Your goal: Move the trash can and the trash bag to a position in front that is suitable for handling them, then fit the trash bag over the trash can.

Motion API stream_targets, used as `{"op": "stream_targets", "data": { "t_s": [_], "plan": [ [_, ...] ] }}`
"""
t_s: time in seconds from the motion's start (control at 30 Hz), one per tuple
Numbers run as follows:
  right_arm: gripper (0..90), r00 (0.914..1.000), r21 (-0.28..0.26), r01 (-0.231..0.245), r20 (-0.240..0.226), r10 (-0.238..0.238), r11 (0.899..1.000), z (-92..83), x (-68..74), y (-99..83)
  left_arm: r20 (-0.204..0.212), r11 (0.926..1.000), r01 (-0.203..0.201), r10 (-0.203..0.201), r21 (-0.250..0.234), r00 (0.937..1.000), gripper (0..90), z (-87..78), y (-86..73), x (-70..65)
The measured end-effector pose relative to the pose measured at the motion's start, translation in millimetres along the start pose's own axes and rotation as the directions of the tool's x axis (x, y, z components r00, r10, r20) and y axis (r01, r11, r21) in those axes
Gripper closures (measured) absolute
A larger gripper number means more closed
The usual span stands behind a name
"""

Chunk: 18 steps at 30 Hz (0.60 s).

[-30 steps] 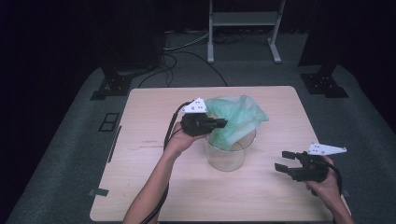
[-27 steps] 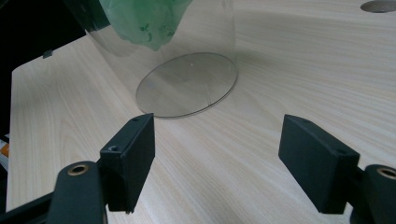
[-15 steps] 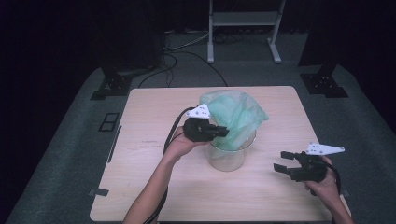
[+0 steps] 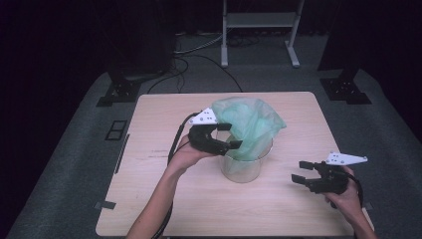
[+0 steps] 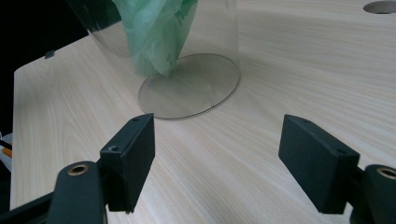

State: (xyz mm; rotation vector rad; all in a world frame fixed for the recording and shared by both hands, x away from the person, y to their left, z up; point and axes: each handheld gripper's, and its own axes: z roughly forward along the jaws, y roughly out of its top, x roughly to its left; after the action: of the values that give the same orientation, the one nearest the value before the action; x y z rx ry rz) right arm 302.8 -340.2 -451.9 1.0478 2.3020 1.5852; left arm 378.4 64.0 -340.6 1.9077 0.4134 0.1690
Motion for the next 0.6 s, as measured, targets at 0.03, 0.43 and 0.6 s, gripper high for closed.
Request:
{"op": "stream_targets", "data": {
  "t_s": [0.03,0.43,0.6],
  "plan": [
    [26.2,1.0,-0.001,0.001,0.001,-0.001,1.0,-0.2,-0.2,-0.2,-0.008,1.0,0.004,-0.004,-0.006,1.0,20.8,-2.3,-0.2,1.0],
    [26.1,0.9999,0.003,0.014,-0.001,-0.014,1.0,5.0,1.4,16.0,-0.051,0.9997,0.016,-0.017,-0.016,0.9986,14.7,-27.2,-1.2,7.9],
    [26.1,0.9995,-0.011,0.031,-0.01,-0.031,0.999,10.8,2.6,30.8,-0.066,0.9997,0.01,-0.011,-0.021,0.9978,14.7,-33.8,-1.9,7.6]
  ]
}}
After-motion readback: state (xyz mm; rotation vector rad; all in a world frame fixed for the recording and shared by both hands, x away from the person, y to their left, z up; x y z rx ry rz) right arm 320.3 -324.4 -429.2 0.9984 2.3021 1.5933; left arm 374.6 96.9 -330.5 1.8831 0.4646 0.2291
